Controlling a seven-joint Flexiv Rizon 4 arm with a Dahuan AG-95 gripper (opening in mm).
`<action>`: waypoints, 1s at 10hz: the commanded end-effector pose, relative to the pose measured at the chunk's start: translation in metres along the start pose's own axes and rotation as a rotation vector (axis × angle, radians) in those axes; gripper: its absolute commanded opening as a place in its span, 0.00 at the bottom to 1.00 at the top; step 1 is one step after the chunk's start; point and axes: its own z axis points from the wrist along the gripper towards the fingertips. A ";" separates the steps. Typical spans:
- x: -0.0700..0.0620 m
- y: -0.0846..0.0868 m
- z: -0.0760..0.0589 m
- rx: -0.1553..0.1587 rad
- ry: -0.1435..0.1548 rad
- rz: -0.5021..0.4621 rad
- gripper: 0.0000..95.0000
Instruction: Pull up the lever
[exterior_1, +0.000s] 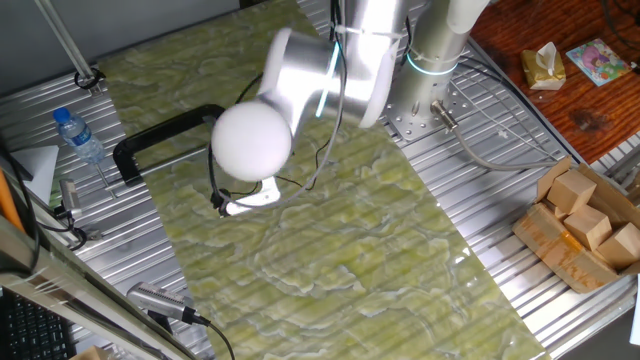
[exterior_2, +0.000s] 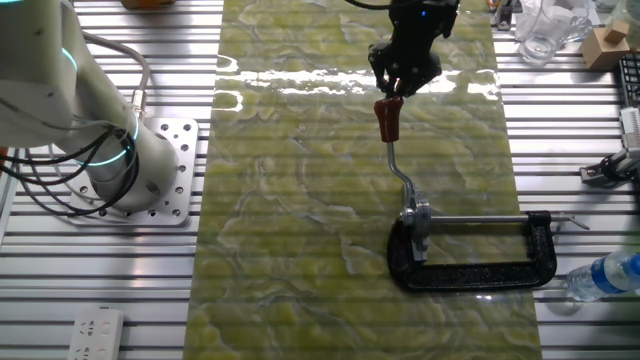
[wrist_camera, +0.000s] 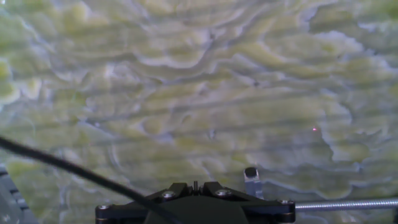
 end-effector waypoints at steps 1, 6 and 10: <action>0.009 0.001 0.002 0.004 -0.009 -0.016 0.00; 0.011 0.002 0.000 0.003 0.023 -0.042 0.00; 0.008 0.007 0.004 -0.003 -0.025 -0.001 0.00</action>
